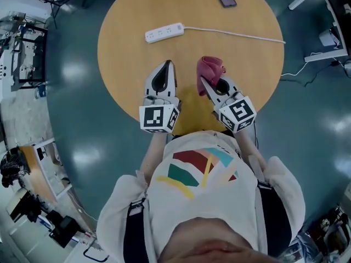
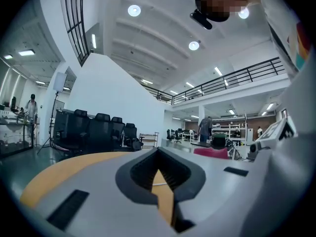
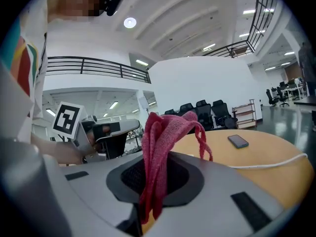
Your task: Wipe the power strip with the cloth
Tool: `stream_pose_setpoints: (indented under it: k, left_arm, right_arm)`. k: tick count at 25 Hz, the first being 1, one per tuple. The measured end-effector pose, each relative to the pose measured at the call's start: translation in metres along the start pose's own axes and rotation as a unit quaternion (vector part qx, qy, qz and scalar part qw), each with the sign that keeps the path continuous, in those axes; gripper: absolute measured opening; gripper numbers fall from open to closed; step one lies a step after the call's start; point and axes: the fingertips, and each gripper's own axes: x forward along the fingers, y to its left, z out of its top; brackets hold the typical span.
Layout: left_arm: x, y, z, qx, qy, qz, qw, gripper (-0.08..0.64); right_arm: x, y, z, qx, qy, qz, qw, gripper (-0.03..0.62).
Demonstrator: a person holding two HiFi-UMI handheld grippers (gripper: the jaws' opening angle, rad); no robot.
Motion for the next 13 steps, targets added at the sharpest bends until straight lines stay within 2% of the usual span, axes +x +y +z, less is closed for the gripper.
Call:
stream_pose_setpoints:
  k: [4,7,13]
  left_arm:
    - [-0.006,-0.001,-0.008,-0.006,0.011,-0.014,0.9998,0.037]
    - [-0.009,0.008,-0.006,-0.005,0.015,-0.01,0.9998,0.037]
    - [-0.022,0.041,-0.007,-0.011,0.016,0.002,0.9998,0.037]
  right_arm:
    - [0.001,0.008,-0.003,0.006,0.008,0.003,1.0,0.038]
    - [0.011,0.016,-0.005,0.015,0.021,0.012,1.0,0.038]
    - [0.035,0.044,-0.001,-0.002,0.026,0.028,0.999,0.038]
